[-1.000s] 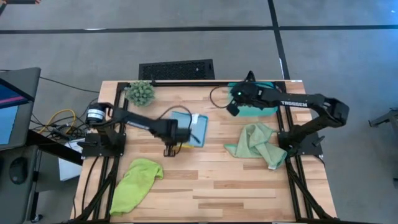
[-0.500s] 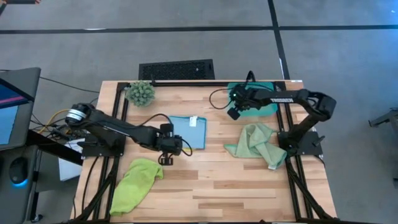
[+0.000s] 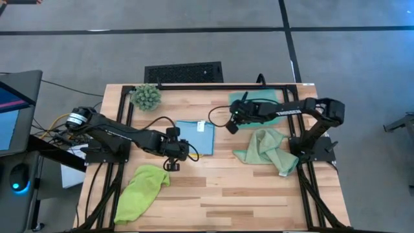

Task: Fold microfiber towels
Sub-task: Adjust the blue bin, then adjust the light green microfiber cloth

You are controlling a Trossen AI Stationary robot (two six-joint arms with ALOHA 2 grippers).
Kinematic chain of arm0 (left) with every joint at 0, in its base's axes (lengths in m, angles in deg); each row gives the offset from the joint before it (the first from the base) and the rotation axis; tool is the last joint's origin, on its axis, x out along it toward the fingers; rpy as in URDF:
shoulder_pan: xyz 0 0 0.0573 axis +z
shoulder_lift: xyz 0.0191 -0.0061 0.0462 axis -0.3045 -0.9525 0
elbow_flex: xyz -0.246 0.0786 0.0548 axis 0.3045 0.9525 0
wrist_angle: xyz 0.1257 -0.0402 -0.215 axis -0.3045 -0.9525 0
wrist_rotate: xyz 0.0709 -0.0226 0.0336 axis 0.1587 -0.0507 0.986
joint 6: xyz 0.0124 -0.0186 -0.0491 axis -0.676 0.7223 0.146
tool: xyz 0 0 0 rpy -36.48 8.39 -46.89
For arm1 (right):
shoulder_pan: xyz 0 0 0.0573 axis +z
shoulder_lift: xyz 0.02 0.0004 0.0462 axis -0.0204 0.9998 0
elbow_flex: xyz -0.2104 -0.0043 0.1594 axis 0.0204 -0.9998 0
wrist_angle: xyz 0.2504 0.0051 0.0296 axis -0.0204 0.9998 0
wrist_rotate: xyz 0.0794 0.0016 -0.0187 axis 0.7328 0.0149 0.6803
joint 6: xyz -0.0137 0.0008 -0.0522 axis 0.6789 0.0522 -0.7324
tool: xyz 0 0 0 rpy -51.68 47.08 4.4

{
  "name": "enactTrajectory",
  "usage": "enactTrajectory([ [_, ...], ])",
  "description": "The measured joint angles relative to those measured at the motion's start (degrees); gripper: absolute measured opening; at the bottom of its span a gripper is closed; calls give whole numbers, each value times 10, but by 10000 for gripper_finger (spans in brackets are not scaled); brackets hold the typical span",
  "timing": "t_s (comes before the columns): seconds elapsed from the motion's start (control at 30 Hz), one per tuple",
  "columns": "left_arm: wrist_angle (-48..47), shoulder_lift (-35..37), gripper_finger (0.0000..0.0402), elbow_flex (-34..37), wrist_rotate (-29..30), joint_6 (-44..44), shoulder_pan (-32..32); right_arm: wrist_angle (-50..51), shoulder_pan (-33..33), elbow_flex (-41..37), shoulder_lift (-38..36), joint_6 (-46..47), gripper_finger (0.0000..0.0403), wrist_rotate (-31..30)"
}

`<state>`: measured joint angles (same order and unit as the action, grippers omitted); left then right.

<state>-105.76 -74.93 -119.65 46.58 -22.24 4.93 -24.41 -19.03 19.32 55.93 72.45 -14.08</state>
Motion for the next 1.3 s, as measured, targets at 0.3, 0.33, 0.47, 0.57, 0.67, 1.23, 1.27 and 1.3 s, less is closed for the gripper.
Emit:
enactTrajectory([
  [0.3, 1, 0, 0, 0, 11, 6, 0, -58, 10, 33, 0, -5, 3, -22],
  [0.33, 0, 0, 0, 0, 11, 7, 0, -42, 10, 40, -3, -7, 3, -28],
  [0.47, 1, 0, 0, 0, 11, 8, 0, 45, 32, 57, -37, -4, 3, -34],
  [0.57, 7, 0, 0, 0, 11, 7, -1, 149, 81, 57, -68, 39, 3, -37],
  [0.67, 22, -2, 0, 0, 11, 7, -4, 269, 155, 57, -81, 128, 3, -59],
  [1.23, 107, -5, 0, 0, -15, -71, -18, 313, 394, -92, -65, 504, 1, -47],
  [1.27, 103, -5, 0, 0, -23, -76, -18, 293, 405, -98, -65, 516, 1, -39],
  [1.3, 99, -5, 0, 0, -25, -81, -18, 280, 417, -103, -66, 528, 1, -34],
])
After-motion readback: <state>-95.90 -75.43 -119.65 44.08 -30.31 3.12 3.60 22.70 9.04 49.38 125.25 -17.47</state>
